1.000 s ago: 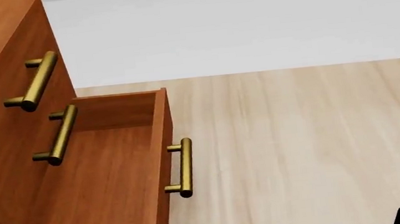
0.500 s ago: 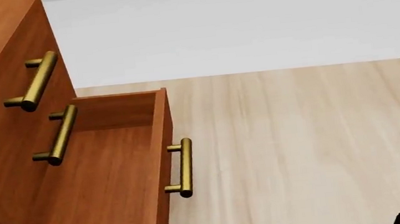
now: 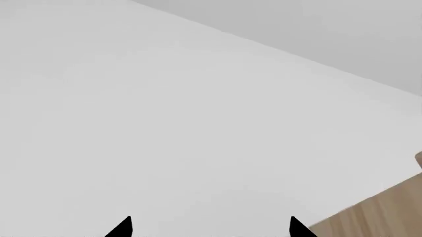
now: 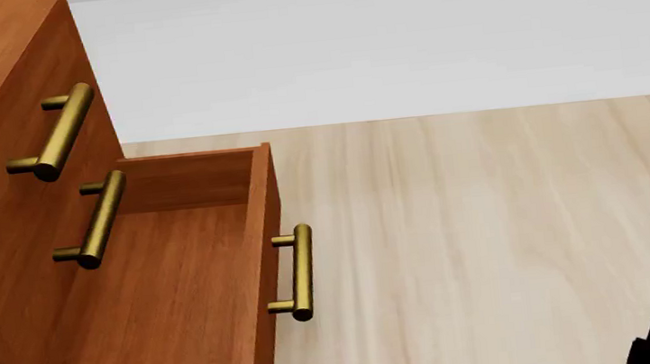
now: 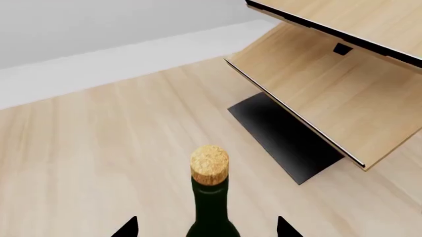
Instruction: Put the wine bottle in the bottom drawer of the cabinet.
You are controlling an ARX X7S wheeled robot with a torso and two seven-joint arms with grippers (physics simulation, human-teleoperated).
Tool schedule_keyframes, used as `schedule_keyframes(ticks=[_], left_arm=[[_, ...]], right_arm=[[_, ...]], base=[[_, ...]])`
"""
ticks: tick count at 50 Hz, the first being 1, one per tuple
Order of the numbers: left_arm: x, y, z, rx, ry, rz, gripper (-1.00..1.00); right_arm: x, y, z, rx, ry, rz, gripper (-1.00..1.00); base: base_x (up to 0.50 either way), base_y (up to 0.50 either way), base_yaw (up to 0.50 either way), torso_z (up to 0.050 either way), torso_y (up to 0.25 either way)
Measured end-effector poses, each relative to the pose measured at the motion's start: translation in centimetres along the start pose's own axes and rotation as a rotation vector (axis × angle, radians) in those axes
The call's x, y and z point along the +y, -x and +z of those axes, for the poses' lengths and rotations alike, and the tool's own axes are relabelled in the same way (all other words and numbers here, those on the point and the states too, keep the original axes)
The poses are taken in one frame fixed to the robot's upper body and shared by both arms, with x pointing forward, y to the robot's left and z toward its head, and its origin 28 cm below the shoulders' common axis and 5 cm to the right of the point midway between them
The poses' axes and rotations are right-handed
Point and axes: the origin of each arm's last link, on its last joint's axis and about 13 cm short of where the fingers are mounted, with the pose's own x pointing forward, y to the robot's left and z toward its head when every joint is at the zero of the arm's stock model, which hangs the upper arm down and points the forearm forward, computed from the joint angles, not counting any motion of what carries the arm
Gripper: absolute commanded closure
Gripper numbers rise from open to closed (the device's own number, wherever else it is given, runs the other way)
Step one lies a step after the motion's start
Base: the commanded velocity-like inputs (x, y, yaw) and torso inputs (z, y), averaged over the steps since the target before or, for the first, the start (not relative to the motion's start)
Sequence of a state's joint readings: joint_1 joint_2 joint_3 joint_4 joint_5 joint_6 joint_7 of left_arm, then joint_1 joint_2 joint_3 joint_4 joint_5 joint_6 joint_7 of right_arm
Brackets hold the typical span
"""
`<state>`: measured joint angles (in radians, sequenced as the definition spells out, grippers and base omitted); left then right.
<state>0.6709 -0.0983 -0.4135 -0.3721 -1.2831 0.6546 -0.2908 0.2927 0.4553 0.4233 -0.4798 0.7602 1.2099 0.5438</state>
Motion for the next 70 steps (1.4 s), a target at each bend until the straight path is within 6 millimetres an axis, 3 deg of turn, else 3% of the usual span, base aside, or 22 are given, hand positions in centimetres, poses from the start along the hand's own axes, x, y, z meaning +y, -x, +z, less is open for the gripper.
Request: schedule_keyframes(ticks=[59,60,70], left_arm=[[-0.2,-0.5,-0.8,0.004,-0.001,-0.018,-1.00],[-0.2,-0.5,-0.8,0.004,-0.001,-0.018,-1.00],[-0.3,-0.4,-0.8,0.008,-0.002,-0.020,-1.00]], right_arm=[[0.3,-3.1,-1.8,0.082,0.003,-0.019,-1.00],[0.3,-3.1,-1.9,0.081,0.003,-0.019,1.00],[0.6,-2.7,-1.7,0.071,-0.004,0.010,1.00]], base=[[0.00,0.00,0.00,0.000,0.000],[0.00,0.00,0.00,0.000,0.000],[0.00,0.00,0.00,0.000,0.000]])
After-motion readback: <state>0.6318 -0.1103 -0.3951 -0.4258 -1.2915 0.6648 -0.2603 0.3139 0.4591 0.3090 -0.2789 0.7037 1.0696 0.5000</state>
